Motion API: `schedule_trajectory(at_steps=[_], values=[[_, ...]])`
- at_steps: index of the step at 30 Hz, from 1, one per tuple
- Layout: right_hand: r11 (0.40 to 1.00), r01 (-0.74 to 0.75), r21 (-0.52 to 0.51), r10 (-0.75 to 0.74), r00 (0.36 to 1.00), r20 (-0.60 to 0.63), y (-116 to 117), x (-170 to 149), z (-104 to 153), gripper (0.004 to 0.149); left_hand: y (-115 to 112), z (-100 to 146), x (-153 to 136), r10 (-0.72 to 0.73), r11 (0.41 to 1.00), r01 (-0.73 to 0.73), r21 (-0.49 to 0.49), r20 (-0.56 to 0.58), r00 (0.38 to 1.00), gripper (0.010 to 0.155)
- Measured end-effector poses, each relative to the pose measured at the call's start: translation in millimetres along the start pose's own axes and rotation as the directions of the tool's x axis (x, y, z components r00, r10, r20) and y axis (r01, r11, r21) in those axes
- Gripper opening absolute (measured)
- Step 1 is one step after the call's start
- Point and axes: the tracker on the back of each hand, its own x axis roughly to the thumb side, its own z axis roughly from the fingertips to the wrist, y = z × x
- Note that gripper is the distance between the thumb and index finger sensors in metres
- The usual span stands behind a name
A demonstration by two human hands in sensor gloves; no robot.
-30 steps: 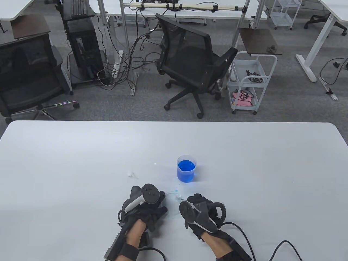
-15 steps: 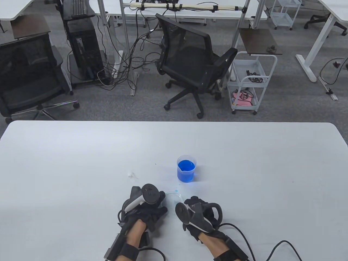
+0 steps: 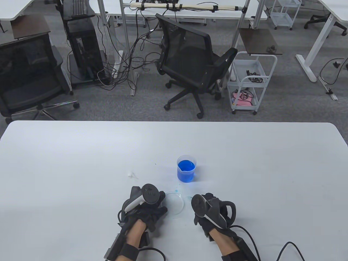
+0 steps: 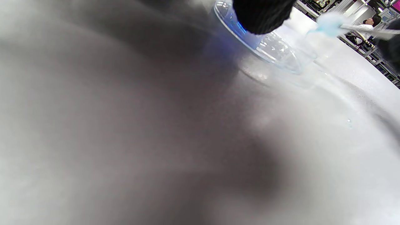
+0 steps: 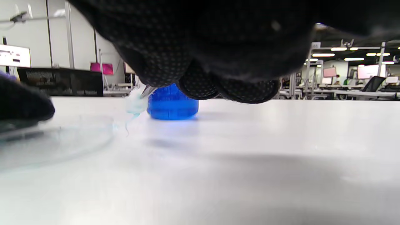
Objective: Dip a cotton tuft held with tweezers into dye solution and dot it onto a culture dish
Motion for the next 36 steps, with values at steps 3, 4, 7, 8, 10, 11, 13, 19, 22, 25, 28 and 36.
schedule_trajectory(at_steps=[3, 4, 7, 8, 10, 11, 13, 19, 22, 25, 28, 36], values=[[0.998, -0.043, 0.043, 0.043, 0.999, 0.013, 9, 5, -1, 0.041, 0, 0, 0, 0.0, 1.0, 0.0, 0.0, 0.0, 1.0, 0.069], [0.997, -0.048, 0.053, 0.047, 0.999, 0.018, 11, 6, -1, 0.041, 0, 0, 0, 0.0, 1.0, 0.0, 0.0, 0.0, 1.0, 0.069], [0.996, -0.048, 0.08, 0.046, 0.999, 0.017, 13, 5, -1, 0.043, 0, 0, 0, 0.002, 1.0, -0.002, 0.0, 0.0, 1.0, 0.068], [0.996, -0.04, 0.082, 0.039, 0.999, 0.012, 12, 4, -1, 0.044, 0, 1, 0, 0.002, 1.0, -0.002, 0.0, -0.001, 1.0, 0.068], [0.994, -0.029, 0.107, 0.029, 1.0, -0.003, 10, 1, -2, 0.045, 0, 0, 0, 0.001, 1.0, -0.001, 0.0, -0.001, 1.0, 0.069], [0.994, -0.013, 0.112, 0.014, 1.0, -0.003, 9, -1, -2, 0.045, 0, 0, 0, 0.0, 1.0, 0.0, 0.001, -0.001, 1.0, 0.068], [0.993, 0.025, 0.116, -0.022, 0.999, -0.029, 2, -7, -3, 0.046, 1, 0, 0, 0.001, 1.0, -0.001, 0.001, -0.001, 1.0, 0.069], [0.984, 0.179, -0.004, -0.179, 0.98, -0.082, -18, -25, -1, 0.049, 1, 0, 0, 0.003, 1.0, -0.003, -0.001, -0.001, 1.0, 0.068], [0.971, 0.237, 0.021, -0.232, 0.962, -0.143, -8, -31, -5, 0.05, 1, 0, 0, 0.003, 1.0, -0.003, 0.0, -0.001, 1.0, 0.068], [0.982, 0.158, 0.106, -0.138, 0.975, -0.173, 8, -31, -11, 0.05, 1, 0, 0, 0.002, 1.0, -0.002, -0.001, -0.001, 1.0, 0.068], [0.984, 0.085, 0.156, -0.059, 0.985, -0.164, 20, -27, -15, 0.05, 1, 0, 0, 0.003, 1.0, -0.003, -0.001, -0.001, 1.0, 0.068], [0.975, 0.014, 0.221, 0.019, 0.989, -0.144, 31, -18, -17, 0.051, -1, 0, -1, 0.008, 1.0, -0.008, 0.001, 0.007, 1.0, 0.068]])
